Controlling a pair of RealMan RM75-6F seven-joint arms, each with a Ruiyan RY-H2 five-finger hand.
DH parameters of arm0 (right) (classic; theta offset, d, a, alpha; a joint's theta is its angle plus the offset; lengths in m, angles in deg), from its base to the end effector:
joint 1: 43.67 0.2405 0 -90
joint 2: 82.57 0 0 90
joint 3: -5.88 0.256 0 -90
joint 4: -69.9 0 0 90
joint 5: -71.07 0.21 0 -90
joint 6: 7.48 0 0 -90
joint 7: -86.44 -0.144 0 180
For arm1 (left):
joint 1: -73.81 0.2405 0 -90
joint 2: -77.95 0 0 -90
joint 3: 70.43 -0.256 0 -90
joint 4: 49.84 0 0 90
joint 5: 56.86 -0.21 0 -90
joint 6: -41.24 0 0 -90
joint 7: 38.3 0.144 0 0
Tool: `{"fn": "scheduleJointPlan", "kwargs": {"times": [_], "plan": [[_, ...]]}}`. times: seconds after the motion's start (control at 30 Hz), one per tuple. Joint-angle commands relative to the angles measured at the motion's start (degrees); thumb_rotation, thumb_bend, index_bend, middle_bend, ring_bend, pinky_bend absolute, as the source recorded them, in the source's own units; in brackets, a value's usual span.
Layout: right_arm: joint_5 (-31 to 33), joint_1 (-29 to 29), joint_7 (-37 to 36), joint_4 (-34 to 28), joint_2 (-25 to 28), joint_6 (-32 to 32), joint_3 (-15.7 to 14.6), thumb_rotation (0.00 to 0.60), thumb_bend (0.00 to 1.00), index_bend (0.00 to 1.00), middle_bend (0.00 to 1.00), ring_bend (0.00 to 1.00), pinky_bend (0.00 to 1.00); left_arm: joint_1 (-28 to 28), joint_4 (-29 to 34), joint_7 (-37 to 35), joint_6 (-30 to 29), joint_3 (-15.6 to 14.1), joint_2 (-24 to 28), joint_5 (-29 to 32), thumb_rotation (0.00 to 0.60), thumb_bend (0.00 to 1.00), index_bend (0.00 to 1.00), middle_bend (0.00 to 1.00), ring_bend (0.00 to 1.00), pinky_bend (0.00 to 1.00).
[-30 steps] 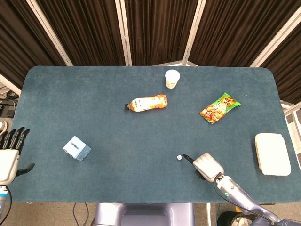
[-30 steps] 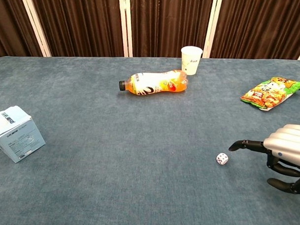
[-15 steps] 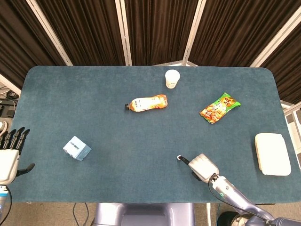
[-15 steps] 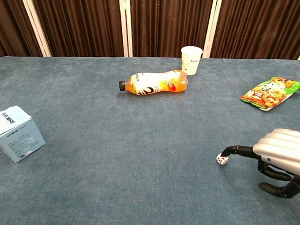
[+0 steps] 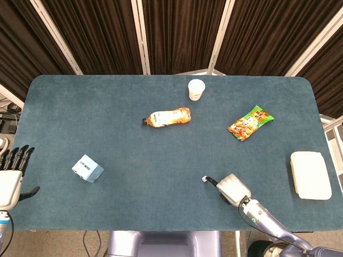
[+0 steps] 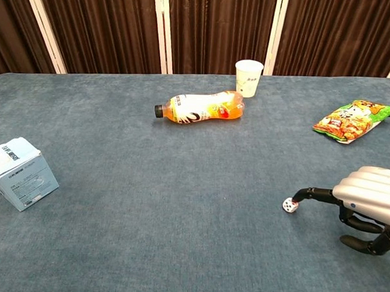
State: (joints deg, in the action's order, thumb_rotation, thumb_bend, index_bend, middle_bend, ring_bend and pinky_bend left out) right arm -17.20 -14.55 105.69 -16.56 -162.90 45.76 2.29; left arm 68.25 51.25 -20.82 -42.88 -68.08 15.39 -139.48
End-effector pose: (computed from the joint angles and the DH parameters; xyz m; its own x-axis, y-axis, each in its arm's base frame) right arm -0.2365 -0.2423 -0.0106 0.7128 -0.3122 0.6280 -0.6648 -0.5862 0.4631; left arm -0.2893 0.1800 0.1533 0.5497 0.0419 0.8343 0.8346 0.0157 -0.5507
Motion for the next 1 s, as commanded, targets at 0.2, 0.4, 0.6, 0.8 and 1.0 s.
{"fn": "scheduleJointPlan", "kwargs": {"times": [0.2, 0.4, 0.6, 0.8, 1.0], "plan": [[0.57, 0.31, -0.04, 0.36, -0.13, -0.44, -0.11, 0.600, 0.46, 0.14, 0.89, 0.87, 1.00, -0.03, 0.06, 0.10, 0.01, -0.02, -0.02, 0.05, 0.600, 0.00, 0.00, 0.00, 0.00, 0.00], [1.26, 0.57, -0.21, 0.72, -0.08, -0.70, 0.09, 0.600, 0.46, 0.14, 0.89, 0.87, 1.00, -0.01, 0.03, -0.03, -0.08, -0.06, 0.03, -0.08, 0.600, 0.00, 0.00, 0.00, 0.00, 0.00], [2.15, 0.83, -0.85, 1.29, 0.04, -0.86, 0.52, 0.600, 0.46, 0.14, 0.89, 0.87, 1.00, -0.03, -0.03, -0.07, -0.08, -0.05, 0.02, -0.07, 0.600, 0.00, 0.00, 0.00, 0.00, 0.00], [2.72, 1.13, -1.71, 1.68, 0.26, -0.96, 0.88, 0.600, 0.46, 0.15, 0.89, 0.87, 1.00, -0.08, -0.03, 0.02, 0.04, -0.09, -0.04, -0.01, 0.600, 0.00, 0.00, 0.00, 0.00, 0.00], [2.88, 1.22, -2.81, 1.28, 0.97, -0.12, 1.40, 0.600, 0.46, 0.15, 0.89, 0.87, 1.00, -0.09, -0.01, 0.14, 0.03, -0.07, -0.06, 0.07, 0.600, 0.00, 0.00, 0.00, 0.00, 0.00]]}}
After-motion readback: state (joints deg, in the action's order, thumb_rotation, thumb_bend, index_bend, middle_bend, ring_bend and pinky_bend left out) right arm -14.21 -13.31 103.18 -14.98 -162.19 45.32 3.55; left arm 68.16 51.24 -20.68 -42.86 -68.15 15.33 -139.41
